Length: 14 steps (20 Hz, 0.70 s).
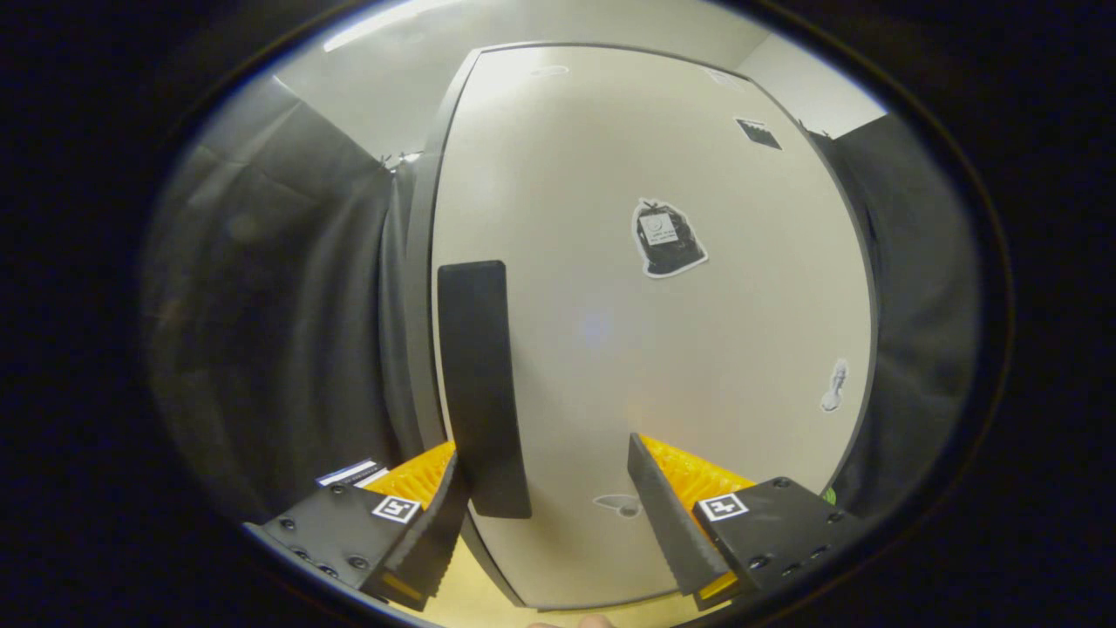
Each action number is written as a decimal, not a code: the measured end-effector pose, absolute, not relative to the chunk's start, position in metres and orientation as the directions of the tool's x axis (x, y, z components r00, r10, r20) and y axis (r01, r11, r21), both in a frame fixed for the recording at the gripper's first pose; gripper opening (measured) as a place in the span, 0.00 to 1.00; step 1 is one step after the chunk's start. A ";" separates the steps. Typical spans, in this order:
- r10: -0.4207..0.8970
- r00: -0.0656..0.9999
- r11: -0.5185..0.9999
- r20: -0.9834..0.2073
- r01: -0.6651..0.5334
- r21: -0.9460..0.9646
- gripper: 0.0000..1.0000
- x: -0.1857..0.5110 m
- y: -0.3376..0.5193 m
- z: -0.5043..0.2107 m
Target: Open the shoe cabinet door, grab the shoes and put them into the shoe cabinet, then close the shoe cabinet door.
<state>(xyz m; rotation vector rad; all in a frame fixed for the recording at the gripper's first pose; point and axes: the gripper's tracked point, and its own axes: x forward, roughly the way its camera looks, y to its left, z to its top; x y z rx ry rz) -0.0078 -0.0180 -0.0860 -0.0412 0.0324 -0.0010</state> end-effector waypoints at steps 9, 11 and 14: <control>0.035 0.999 0.999 -0.018 -0.036 -0.016 0.99 -0.025 -0.008 -0.078; 0.048 0.999 0.999 -0.020 -0.048 -0.018 0.99 -0.032 -0.005 -0.077; 0.056 0.998 0.998 -0.016 -0.056 -0.022 0.99 -0.043 -0.006 -0.073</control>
